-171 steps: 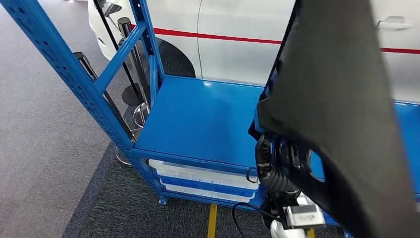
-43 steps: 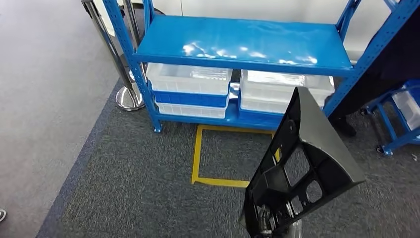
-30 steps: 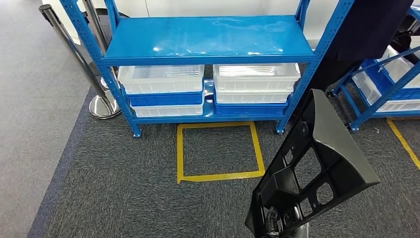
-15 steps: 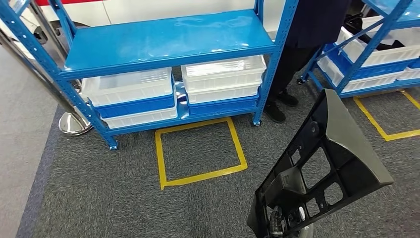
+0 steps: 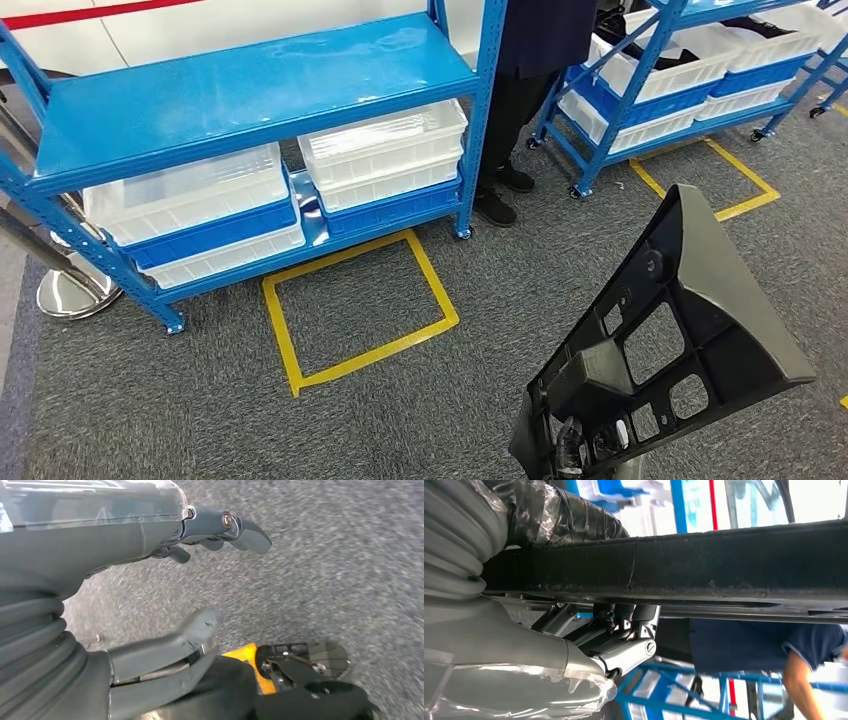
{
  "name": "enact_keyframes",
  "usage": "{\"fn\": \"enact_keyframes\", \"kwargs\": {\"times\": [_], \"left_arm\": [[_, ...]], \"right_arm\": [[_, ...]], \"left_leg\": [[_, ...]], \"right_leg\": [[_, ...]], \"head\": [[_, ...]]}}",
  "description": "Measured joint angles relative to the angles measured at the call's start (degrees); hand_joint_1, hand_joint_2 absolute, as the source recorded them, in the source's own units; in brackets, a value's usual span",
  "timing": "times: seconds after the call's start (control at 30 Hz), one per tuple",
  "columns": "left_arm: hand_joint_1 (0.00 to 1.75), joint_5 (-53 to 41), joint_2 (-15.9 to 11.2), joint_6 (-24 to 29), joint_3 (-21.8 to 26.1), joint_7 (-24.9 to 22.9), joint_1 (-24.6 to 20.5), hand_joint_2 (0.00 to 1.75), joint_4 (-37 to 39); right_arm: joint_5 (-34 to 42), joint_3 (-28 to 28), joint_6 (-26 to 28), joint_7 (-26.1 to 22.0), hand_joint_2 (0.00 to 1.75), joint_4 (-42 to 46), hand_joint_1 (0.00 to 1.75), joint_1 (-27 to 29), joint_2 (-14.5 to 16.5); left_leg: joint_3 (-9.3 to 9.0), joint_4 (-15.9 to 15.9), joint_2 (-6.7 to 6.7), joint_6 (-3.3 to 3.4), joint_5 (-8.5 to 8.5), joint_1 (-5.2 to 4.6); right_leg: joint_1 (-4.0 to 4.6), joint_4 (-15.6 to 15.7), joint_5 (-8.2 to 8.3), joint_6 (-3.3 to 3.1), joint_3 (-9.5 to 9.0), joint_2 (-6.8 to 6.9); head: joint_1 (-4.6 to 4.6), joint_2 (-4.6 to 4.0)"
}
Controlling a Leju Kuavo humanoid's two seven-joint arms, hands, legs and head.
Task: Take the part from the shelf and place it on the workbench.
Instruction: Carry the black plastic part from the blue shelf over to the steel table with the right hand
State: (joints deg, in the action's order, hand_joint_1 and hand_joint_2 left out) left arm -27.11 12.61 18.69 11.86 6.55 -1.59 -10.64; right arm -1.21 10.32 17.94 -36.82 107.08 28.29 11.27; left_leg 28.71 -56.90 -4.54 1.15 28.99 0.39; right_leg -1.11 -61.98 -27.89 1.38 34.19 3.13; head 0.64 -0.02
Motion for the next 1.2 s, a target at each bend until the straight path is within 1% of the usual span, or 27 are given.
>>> {"fn": "enact_keyframes", "kwargs": {"times": [0.03, 0.07, 0.13, 0.2, 0.27, 0.3, 0.33, 0.37, 0.4, 0.43, 0.5, 0.53, 0.57, 0.63, 0.67, 0.7, 0.77, 0.83, 0.87, 0.9, 0.93, 1.0, 1.03, 1.07, 1.13, 1.17, 1.2], "left_arm": [[0.0, -0.03, -0.02, -0.12, 0.01, -0.01, -0.06, 1.75, 0.0], [0.0, -0.05, -0.03, -0.18, 0.02, -0.02, -0.12, 1.75, 0.0], [0.0, -0.07, -0.07, -0.26, 0.03, -0.03, -0.28, 1.75, 0.0], [0.0, -0.08, -0.07, -0.43, 0.03, -0.01, -0.42, 1.75, -0.01], [0.0, -0.04, -0.08, -0.62, 0.03, 0.08, -0.57, 1.75, -0.01], [0.0, -0.01, -0.11, -0.72, 0.03, 0.11, -0.61, 1.75, -0.01], [0.0, 0.03, -0.15, -0.81, 0.04, 0.13, -0.65, 1.75, 0.0], [0.0, 0.05, -0.2, -0.92, 0.04, 0.12, -0.63, 1.75, 0.0], [0.0, 0.06, -0.25, -1.03, 0.05, 0.11, -0.55, 1.75, 0.0], [0.0, 0.06, -0.27, -1.12, 0.07, 0.13, -0.46, 1.75, 0.0], [0.0, 0.05, -0.28, -1.35, 0.08, 0.14, -0.19, 1.75, 0.0], [0.0, 0.04, -0.27, -1.46, 0.08, 0.16, -0.09, 1.75, 0.0], [0.0, 0.04, -0.25, -1.55, 0.08, 0.17, -0.07, 1.75, 0.0], [0.0, 0.02, -0.2, -1.61, 0.08, 0.18, -0.17, 1.75, 0.0], [0.0, 0.01, -0.17, -1.62, 0.08, 0.18, -0.21, 1.75, 0.0], [0.0, -0.02, -0.15, -1.63, 0.09, 0.18, -0.16, 1.75, 0.0], [0.0, -0.05, -0.13, -1.65, 0.1, 0.18, 0.0, 1.75, 0.0], [0.0, -0.07, -0.17, -1.67, 0.11, 0.15, 0.13, 1.75, 0.0], [0.0, -0.08, -0.2, -1.67, 0.12, 0.12, 0.16, 1.75, 0.0], [0.0, -0.1, -0.22, -1.68, 0.13, 0.09, 0.14, 1.75, 0.0], [0.0, -0.13, -0.24, -1.7, 0.14, 0.07, 0.07, 1.75, 0.0], [0.0, -0.24, -0.22, -1.75, 0.14, 0.06, -0.05, 1.75, 0.0], [0.0, -0.33, -0.23, -1.78, 0.15, 0.06, -0.08, 1.75, 0.0], [0.0, -0.44, -0.24, -1.81, 0.15, 0.07, -0.11, 1.75, 0.0], [0.0, -0.7, -0.23, -2.05, 0.16, 0.11, -0.35, 1.75, -0.01], [0.0, -0.86, -0.21, -2.22, 0.16, 0.14, -0.49, 1.75, -0.01], [0.0, -1.0, -0.2, -2.43, 0.16, 0.18, -0.58, 1.75, -0.01]], "right_arm": [[-0.04, -0.28, -0.29, -0.12, 1.75, -0.01, 1.75, -0.02, 0.27], [-0.08, -0.56, -0.53, -0.21, 1.75, -0.02, 1.75, -0.02, 0.53], [-0.15, -1.09, -0.9, -0.32, 1.75, -0.02, 1.75, 0.11, 1.01], [-0.21, -1.52, -1.15, -0.34, 1.75, -0.01, 1.75, 0.21, 1.51], [-0.29, -1.8, -1.3, -0.36, 1.75, -0.01, 1.75, 0.23, 2.04], [-0.33, -1.92, -1.35, -0.36, 1.75, -0.02, 1.75, 0.22, 2.26], [-0.43, -2.07, -1.39, -0.36, 1.75, -0.02, 1.75, 0.26, 2.47], [-0.56, -2.23, -1.41, -0.36, 1.75, -0.03, 1.75, 0.3, 2.65], [-0.74, -2.4, -1.43, -0.36, 1.75, -0.03, 1.75, 0.32, 2.85], [-0.98, -2.58, -1.44, -0.36, 1.75, -0.03, 1.75, 0.35, 3.06], [-1.51, -2.9, -1.44, -0.36, 1.75, -0.03, 1.75, 0.32, 3.54], [-1.74, -3.04, -1.44, -0.37, 1.75, -0.04, 1.75, 0.31, 3.75], [-1.9, -3.19, -1.45, -0.37, 1.75, -0.04, 1.75, 0.32, 3.92], [-2.3, -3.5, -1.45, -0.37, 1.75, -0.04, 1.75, 0.45, 4.17], [-2.71, -3.71, -1.42, -0.36, 1.75, -0.04, 1.75, 0.56, 4.31], [-3.29, -3.95, -1.38, -0.37, 1.75, -0.03, 1.75, 0.62, 4.47], [-4.61, -4.44, -1.16, -0.37, 1.75, -0.03, 1.75, 0.61, 4.88], [-5.88, -4.94, -0.69, -0.37, 1.75, -0.03, 1.75, 0.56, 5.36], [-6.54, -5.2, -0.34, -0.39, 1.75, -0.03, 1.75, 0.59, 5.62], [-7.2, -5.47, 0.15, -0.44, 1.75, -0.02, 1.75, 0.62, 5.91], [-7.84, -5.75, 0.63, -0.52, 1.75, 0.0, 1.75, 0.64, 6.23], [-8.81, -6.17, 1.39, -0.73, 1.75, 0.12, 1.75, 0.54, 6.82], [-9.28, -6.28, 1.7, -0.84, 1.75, 0.25, 1.75, 0.46, 7.08], [-9.84, -6.34, 2.12, -0.95, 1.75, 0.41, 1.75, 0.39, 7.3], [-11.66, -6.44, 3.63, -1.15, 1.75, 0.86, 1.75, 0.3, 7.7], [-12.94, -6.52, 4.76, -1.2, 1.75, 1.15, 1.75, 0.25, 7.84], [-14.46, -6.59, 6.1, -1.15, 1.75, 1.49, 1.75, 0.09, 7.97]], "left_leg": [[-0.16, -0.08, -0.44, -0.3, 0.19, -0.14], [-0.33, -0.09, -0.87, -0.61, 0.33, -0.27], [-0.68, -0.07, -1.6, -1.19, 0.58, -0.3], [-0.18, -1.92, -0.02, -1.74, 2.28, -0.13], [2.4, -8.08, 2.76, -2.05, 6.11, 0.04], [4.16, -12.08, 3.51, -2.13, 7.95, 0.06], [5.55, -15.23, 3.87, -2.19, 8.94, 0.07], [6.15, -16.54, 4.05, -2.21, 8.75, 0.07], [5.73, -15.58, 4.21, -2.16, 7.37, 0.09], [4.39, -12.47, 4.6, -2.05, 5.15, 0.14], [1.25, -4.89, 7.05, -1.68, 1.63, 0.34], [0.37, -2.51, 8.15, -1.5, 0.95, 0.38], [0.08, -1.41, 8.89, -1.31, 0.93, 0.36], [0.08, -0.97, 8.15, -0.78, 0.84, 0.31], [0.02, -0.69, 7.49, -0.38, 0.57, 0.39], [-0.05, -0.43, 6.74, 0.07, 0.3, 0.49], [0.03, -0.15, 5.11, 0.64, -0.03, 0.47], [0.28, -0.18, 3.45, 0.77, -0.05, 0.27], [0.34, -0.2, 2.62, 0.76, -0.02, 0.22], [0.35, -0.21, 1.84, 0.72, 0.03, 0.2], [0.26, -0.22, 1.14, 0.63, 0.12, 0.19], [-0.07, -0.26, -0.05, 0.24, 0.42, 0.03], [-0.21, -0.28, -0.53, -0.04, 0.59, -0.1], [-0.32, -0.3, -1.0, -0.33, 0.74, -0.23], [-0.66, -0.22, -1.98, -0.89, 0.89, -0.38], [-0.76, -0.44, -1.7, -1.22, 1.17, -0.31], [-0.55, -1.31, -0.71, -1.53, 1.94, -0.21]], "right_leg": [[0.21, 2.12, 0.36, -0.47, -1.2, 0.77], [0.42, 2.72, 0.17, -0.95, -1.45, 0.98], [0.38, 2.83, 0.38, -1.72, -1.29, -0.27], [0.07, 3.21, 0.8, -2.53, -1.17, -1.38], [-0.01, 3.37, 1.15, -3.11, -0.92, -2.48], [0.07, 3.33, 1.24, -3.26, -0.76, -3.16], [0.14, 3.27, 1.28, -3.33, -0.66, -3.92], [0.19, 3.18, 1.31, -3.36, -0.62, -4.73], [0.2, 3.06, 1.31, -3.36, -0.61, -5.6], [0.2, 2.9, 1.3, -3.32, -0.65, -6.45], [0.24, 2.45, 1.27, -3.01, -0.48, -8.0], [0.27, 2.26, 1.35, -2.67, -0.21, -8.64], [0.28, 2.17, 1.49, -2.26, 0.11, -9.23], [0.22, 2.26, 1.94, -1.39, 0.62, -10.25], [0.23, 2.01, 1.81, -1.09, 0.87, -9.71], [0.3, 0.99, 1.08, -0.85, 1.41, -8.46], [0.34, -4.57, -2.35, -0.44, 3.97, -5.05], [0.18, -11.58, -5.59, -0.02, 7.13, -3.69], [0.09, -13.2, -5.87, 0.1, 7.74, -3.49], [0.04, -12.56, -5.06, 0.15, 7.17, -3.26], [0.01, -9.83, -3.48, 0.11, 5.5, -2.81], [0.29, -1.85, -0.58, -0.34, 0.85, -0.59], [0.54, 0.91, 0.04, -0.72, -0.64, 0.27], [0.78, 2.31, 0.13, -1.08, -1.32, 0.76], [0.92, 2.62, 0.11, -1.78, -1.14, -0.18], [0.79, 2.78, 0.25, -2.11, -1.1, -0.73], [0.64, 2.97, 0.43, -2.52, -1.07, -1.31]], "head": [[-0.01, 0.0], [-0.02, 0.0], [-0.03, 0.0], [-0.04, 0.0], [-0.04, 0.0], [-0.05, 0.0], [-0.04, 0.0], [-0.04, 0.0], [-0.05, 0.0], [-0.05, 0.0], [-0.03, 0.0], [-0.04, 0.0], [-0.03, 0.0], [-0.04, 0.0], [-0.02, 0.0], [-0.01, 0.0], [0.04, 0.0], [0.04, 0.0], [0.04, 0.0], [0.04, 0.0], [0.04, 0.0], [0.04, 0.0], [0.04, 0.0], [0.02, 0.0], [0.01, 0.0], [0.01, 0.0], [0.01, 0.0]]}}
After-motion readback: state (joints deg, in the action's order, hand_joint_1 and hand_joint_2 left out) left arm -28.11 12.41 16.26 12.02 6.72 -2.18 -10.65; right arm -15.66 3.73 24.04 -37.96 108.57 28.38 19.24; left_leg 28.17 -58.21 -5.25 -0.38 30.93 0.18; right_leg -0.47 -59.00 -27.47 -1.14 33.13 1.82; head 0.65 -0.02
